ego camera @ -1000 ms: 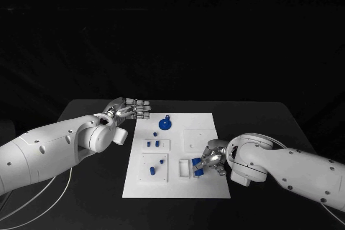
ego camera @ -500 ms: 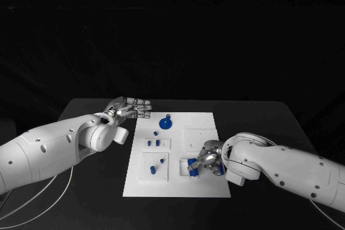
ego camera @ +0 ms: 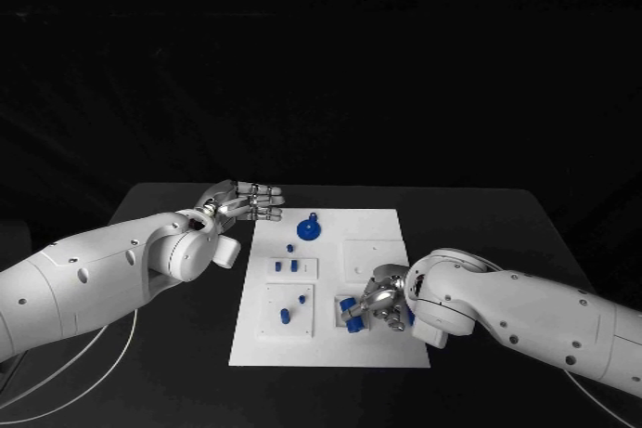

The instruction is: Assemble the parts on the task board

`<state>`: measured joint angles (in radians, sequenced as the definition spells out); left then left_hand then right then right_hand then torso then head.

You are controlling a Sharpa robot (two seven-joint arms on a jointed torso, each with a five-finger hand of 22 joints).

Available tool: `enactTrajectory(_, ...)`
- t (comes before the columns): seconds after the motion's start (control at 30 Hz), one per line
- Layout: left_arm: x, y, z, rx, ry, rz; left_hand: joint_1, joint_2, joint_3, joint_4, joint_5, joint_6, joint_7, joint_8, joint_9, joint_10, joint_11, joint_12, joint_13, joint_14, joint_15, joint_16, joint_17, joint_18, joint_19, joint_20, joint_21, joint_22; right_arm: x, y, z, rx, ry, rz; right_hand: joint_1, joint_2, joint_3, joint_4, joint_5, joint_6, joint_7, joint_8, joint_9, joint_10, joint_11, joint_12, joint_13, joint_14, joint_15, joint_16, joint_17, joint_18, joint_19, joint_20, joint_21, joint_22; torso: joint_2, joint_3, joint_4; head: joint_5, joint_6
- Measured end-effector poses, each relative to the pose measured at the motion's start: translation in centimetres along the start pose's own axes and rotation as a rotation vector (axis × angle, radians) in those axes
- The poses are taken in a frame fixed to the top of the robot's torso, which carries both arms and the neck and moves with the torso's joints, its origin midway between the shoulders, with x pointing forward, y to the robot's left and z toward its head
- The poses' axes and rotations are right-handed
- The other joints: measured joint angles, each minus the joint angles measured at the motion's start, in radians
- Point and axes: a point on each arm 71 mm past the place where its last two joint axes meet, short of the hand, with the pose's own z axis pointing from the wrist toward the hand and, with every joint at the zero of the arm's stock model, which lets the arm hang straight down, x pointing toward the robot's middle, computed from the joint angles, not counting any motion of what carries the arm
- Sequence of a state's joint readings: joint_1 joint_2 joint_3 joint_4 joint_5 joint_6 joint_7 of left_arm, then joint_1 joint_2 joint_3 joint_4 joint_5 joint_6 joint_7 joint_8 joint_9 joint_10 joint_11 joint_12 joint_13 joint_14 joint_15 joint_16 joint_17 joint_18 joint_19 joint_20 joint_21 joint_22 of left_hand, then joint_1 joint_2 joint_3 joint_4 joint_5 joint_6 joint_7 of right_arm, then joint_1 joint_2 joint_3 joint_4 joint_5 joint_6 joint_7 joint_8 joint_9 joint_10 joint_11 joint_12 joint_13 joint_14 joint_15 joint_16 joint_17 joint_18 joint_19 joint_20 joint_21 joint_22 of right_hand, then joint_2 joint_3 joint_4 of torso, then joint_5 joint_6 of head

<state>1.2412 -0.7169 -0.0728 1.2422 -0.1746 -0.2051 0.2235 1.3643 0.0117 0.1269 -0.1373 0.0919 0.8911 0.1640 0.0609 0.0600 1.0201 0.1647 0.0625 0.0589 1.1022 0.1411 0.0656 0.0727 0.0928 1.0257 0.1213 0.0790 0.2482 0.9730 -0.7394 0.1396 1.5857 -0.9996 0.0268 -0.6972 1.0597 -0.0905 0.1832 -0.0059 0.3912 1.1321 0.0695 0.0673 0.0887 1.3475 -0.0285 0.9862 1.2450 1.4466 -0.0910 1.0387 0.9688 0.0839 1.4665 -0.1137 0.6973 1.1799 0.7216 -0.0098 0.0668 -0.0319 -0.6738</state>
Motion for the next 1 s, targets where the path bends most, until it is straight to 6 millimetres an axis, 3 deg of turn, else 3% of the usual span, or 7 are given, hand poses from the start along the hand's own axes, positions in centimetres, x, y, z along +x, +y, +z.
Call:
enactTrajectory(0.3, -0.11, 0.03, -0.04, -0.002, -0.001, 0.001, 0.0, 0.0, 0.003, 0.003, 0.0, 0.0, 0.0, 0.0, 0.0, 0.0, 0.0, 0.0, 0.0, 0.0, 0.0, 0.0, 0.0, 0.0, 0.0, 0.0, 0.0, -0.003, -0.2, 0.14, 0.22, 0.004, -0.022, 0.017, 0.0, 0.0, -0.003, 0.003, 0.012, 0.0, 0.0, 0.0, 0.001, 0.0, 0.0, 0.0, 0.0, 0.0, 0.0, 0.0, 0.002, 0.0, 0.0, 0.0, 0.0, 0.001, 0.0, 0.0017, 0.0, 0.005, 0.006)
enactTrajectory(1.0, -0.39, 0.07, -0.13, -0.001, -0.007, 0.003, 0.0, 0.0, 0.003, 0.003, 0.0, 0.0, 0.0, 0.0, 0.0, 0.0, 0.0, 0.0, 0.0, 0.0, 0.0, 0.0, 0.001, 0.0, 0.0, 0.0, 0.0, -0.007, -0.27, 0.33, 0.47, 0.009, -0.024, 0.034, 0.0, 0.0, -0.014, 0.02, 0.0, 0.0, 0.0, -0.001, 0.002, 0.002, 0.002, -0.004, -0.001, 0.0, 0.0, -0.004, 0.002, -0.001, 0.0, 0.0, 0.0, 0.001, 0.0, 0.002, -0.0012, 0.007, 0.008)
